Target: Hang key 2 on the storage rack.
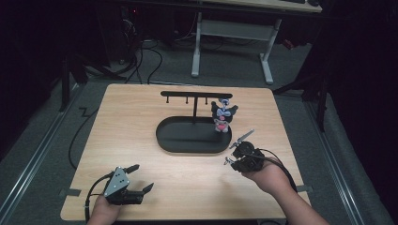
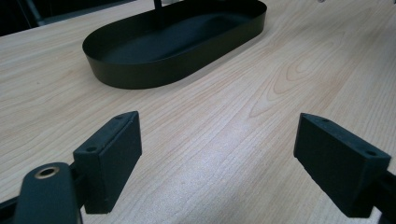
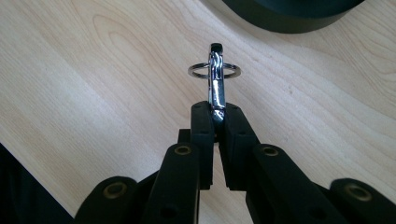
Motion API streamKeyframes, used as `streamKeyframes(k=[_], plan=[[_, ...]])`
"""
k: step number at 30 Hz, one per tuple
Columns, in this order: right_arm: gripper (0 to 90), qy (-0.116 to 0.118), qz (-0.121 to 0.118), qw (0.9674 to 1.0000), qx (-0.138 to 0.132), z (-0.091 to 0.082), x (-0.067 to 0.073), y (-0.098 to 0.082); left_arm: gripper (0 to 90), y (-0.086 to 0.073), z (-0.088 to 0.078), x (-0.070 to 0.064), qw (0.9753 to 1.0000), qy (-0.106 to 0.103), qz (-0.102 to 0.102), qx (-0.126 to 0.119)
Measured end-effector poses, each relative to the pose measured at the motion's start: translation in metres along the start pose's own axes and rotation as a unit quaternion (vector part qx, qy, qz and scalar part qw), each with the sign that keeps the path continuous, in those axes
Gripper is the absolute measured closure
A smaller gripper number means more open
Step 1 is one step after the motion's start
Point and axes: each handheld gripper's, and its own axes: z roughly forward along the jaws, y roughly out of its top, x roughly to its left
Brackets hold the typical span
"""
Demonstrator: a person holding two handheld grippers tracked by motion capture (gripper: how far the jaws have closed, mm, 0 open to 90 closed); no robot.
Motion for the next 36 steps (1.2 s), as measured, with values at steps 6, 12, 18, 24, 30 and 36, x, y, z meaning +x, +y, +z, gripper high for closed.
streamKeyframes(k=[6, 12, 18, 24, 30, 36], plan=[[85.2, 0.002, -0.003, 1.0, -0.003, -0.001, -0.002, 0.01, 15.6, -0.001, -0.002, -0.002, 1.0, 0.004, 0.004, -0.005], [85.2, -0.004, -0.002, 0.9999, -0.009, -0.009, -0.004, 0.024, 15.6, -0.001, -0.001, -0.002, 1.0, 0.007, 0.005, -0.001], [85.2, -0.005, -0.003, 0.9999, -0.012, -0.017, -0.007, 0.039, 15.5, -0.001, -0.001, -0.002, 1.0, 0.003, 0.005, -0.003], [85.2, -0.004, -0.002, 0.9998, -0.017, -0.024, -0.008, 0.057, 15.5, -0.001, -0.001, -0.002, 1.0, 0.001, 0.005, -0.002], [85.2, -0.003, -0.002, 0.9998, -0.021, -0.03, -0.009, 0.074, 15.5, -0.001, -0.001, -0.002, 1.0, 0.0, 0.006, -0.002], [85.2, -0.006, -0.004, 0.9998, -0.021, -0.034, -0.011, 0.09, 15.5, -0.001, -0.001, -0.002, 1.0, 0.0, 0.006, -0.004]])
